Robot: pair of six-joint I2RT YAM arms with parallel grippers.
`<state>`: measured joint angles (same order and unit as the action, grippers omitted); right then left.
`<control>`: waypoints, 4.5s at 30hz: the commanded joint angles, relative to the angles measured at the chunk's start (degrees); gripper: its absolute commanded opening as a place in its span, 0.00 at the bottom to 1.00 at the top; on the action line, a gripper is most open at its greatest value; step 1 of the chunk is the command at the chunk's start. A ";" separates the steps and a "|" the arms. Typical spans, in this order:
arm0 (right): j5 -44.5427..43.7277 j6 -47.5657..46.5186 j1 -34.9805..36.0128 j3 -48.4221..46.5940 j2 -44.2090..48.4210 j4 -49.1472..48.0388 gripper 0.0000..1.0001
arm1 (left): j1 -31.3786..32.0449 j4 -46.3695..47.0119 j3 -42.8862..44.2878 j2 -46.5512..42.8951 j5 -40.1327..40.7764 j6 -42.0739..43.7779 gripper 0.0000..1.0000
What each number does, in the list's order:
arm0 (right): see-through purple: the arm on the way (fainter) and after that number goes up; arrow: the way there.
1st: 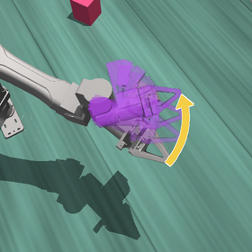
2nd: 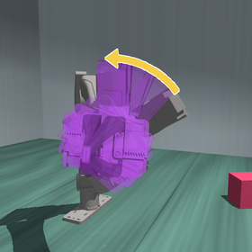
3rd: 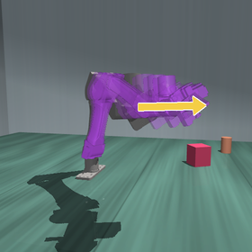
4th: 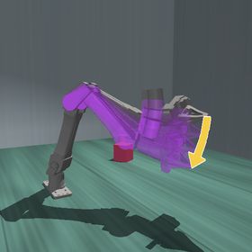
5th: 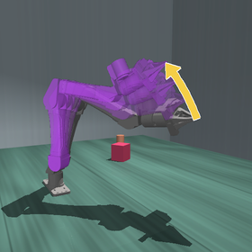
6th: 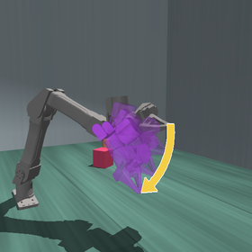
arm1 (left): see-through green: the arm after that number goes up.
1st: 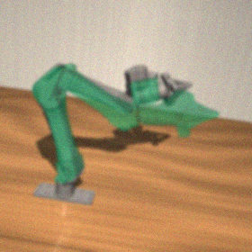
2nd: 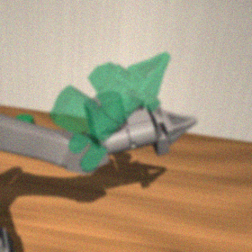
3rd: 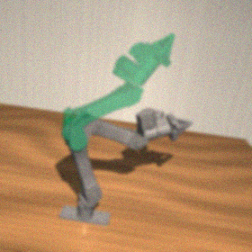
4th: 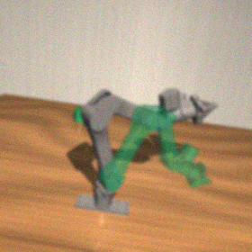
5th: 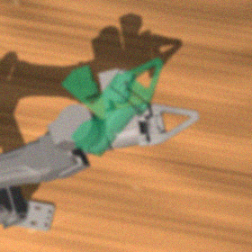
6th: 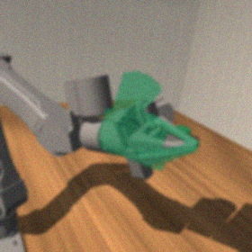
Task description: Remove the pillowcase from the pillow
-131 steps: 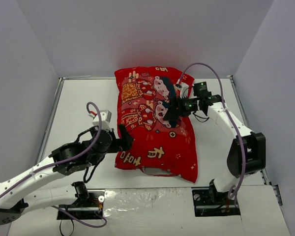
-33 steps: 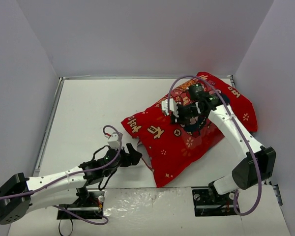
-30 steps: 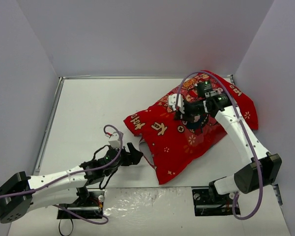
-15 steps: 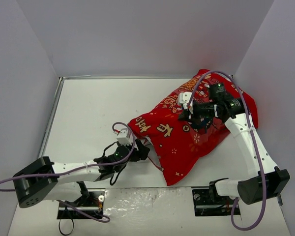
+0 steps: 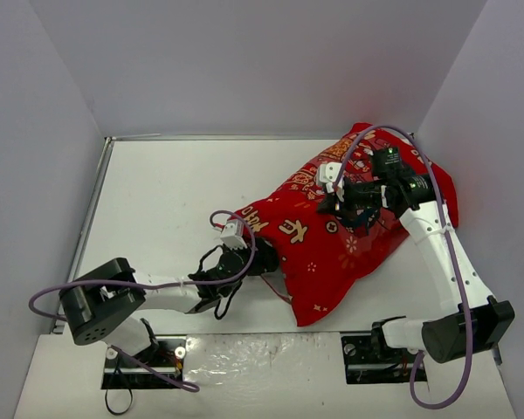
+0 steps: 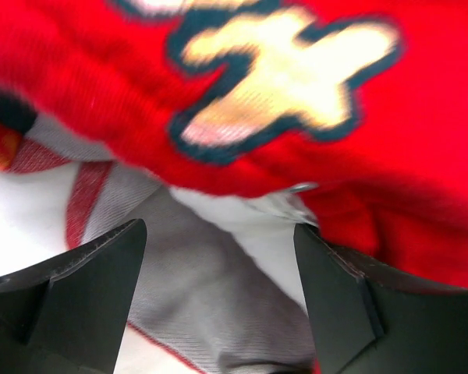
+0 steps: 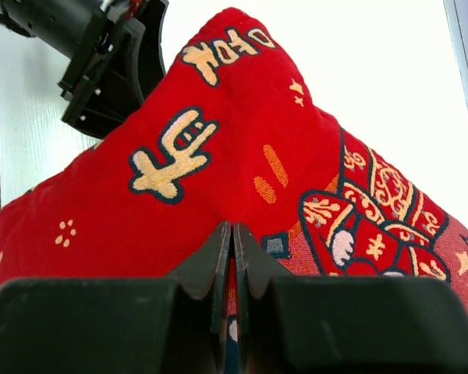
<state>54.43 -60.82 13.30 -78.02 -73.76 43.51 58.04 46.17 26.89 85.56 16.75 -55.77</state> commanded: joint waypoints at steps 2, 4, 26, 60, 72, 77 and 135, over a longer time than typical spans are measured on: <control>2.78 0.52 -0.38 0.41 0.81 -0.62 0.00 | -0.47 10.25 0.00 -4.43 -1.63 -0.04 0.75; 2.96 0.52 -0.47 0.67 0.81 -0.70 0.00 | -0.47 10.34 -0.09 -4.96 -2.07 -0.04 0.77; 2.70 2.98 -0.38 0.67 0.45 -2.37 0.00 | -1.62 4.54 0.44 -0.38 2.49 -7.24 0.81; -7.67 11.50 3.66 5.86 0.28 -10.19 0.00 | -7.85 27.48 3.70 14.65 -3.92 -13.41 0.14; -24.02 28.03 0.41 6.92 -1.47 -27.24 0.00 | -12.42 -16.43 -7.99 -31.52 -1.56 -3.04 0.02; -23.67 31.54 -0.73 6.12 -4.20 -30.06 0.00 | -14.01 -42.01 -9.14 -52.83 2.31 -1.98 0.02; -13.21 10.62 -32.81 11.21 -28.20 -14.84 0.83 | -29.12 -73.60 24.16 -41.45 -6.47 3.65 0.02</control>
<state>41.34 -57.65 -20.05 -68.51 -102.76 33.04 29.56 -33.69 45.82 43.33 12.38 -52.49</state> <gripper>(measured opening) 0.835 0.062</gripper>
